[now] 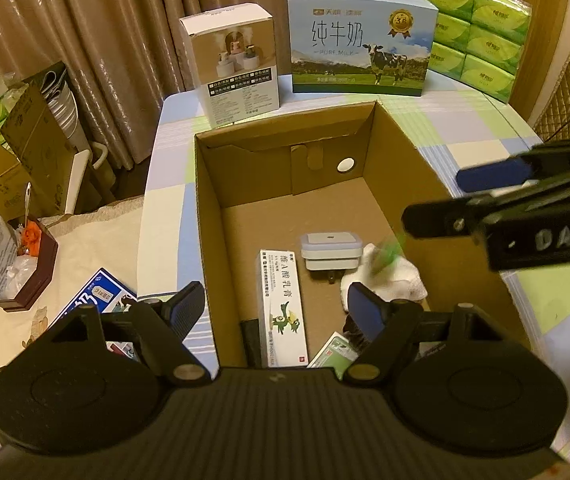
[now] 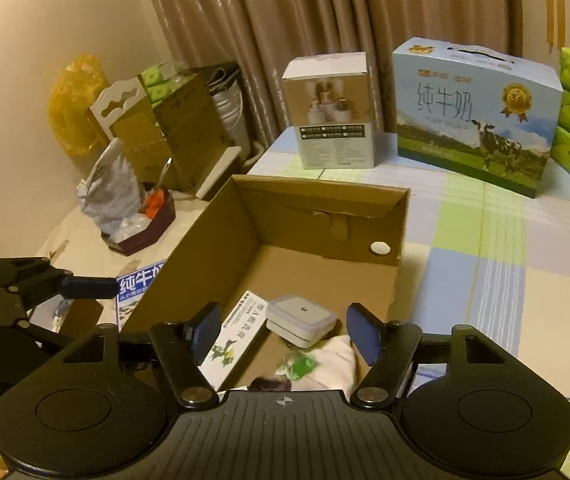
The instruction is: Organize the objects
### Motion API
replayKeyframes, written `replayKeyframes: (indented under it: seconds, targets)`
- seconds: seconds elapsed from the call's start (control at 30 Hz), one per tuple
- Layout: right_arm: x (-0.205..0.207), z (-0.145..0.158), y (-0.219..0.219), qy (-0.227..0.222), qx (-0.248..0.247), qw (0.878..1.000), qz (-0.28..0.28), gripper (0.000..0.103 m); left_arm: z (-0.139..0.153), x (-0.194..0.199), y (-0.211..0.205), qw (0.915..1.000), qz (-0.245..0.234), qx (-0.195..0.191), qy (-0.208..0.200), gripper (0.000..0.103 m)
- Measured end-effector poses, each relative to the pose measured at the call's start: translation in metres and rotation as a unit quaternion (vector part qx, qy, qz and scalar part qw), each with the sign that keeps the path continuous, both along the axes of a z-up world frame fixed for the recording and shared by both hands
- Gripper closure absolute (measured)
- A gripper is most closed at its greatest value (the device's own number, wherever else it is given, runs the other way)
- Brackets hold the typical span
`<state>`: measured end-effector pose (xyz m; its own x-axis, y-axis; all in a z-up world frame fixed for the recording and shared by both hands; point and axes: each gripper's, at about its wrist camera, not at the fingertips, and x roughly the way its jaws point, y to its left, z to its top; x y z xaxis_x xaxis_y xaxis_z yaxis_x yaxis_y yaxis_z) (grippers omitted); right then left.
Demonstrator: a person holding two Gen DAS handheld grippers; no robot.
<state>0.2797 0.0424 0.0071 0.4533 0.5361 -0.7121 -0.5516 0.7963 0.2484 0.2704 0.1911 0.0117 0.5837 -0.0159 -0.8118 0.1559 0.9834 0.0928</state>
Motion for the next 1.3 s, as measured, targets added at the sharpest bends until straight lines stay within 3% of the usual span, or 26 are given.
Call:
replayKeyframes:
  seconds: [0.33,0.5,0.6,0.77,1.0,1.3]
  targets:
    - [-0.005,0.000,-0.011,0.003,-0.012,1.000,-0.002,0.037,-0.003,-0.006,0.003,1.0000,0.004,-0.002,0.000,0.027]
    - [-0.018,0.007,-0.018,0.001,-0.015,1.000,-0.004,0.035,0.003,-0.019,0.002,0.9999,0.006,-0.003,-0.009,0.018]
    - [-0.032,0.010,-0.023,0.001,-0.018,1.000,-0.007,0.026,0.009,-0.031,0.003,0.9997,0.009,-0.002,-0.021,0.009]
    - [-0.063,0.016,-0.035,-0.002,-0.019,1.000,-0.018,0.015,0.022,-0.058,0.003,0.9991,0.017,-0.012,-0.036,0.001]
    - [-0.112,0.026,-0.056,-0.011,-0.017,0.999,-0.039,0.003,0.038,-0.111,-0.003,0.9975,0.033,-0.023,-0.059,0.001]
    - [-0.169,0.036,-0.084,-0.021,-0.010,0.998,-0.051,0.002,0.050,-0.172,-0.017,0.9952,0.059,-0.026,-0.074,0.001]
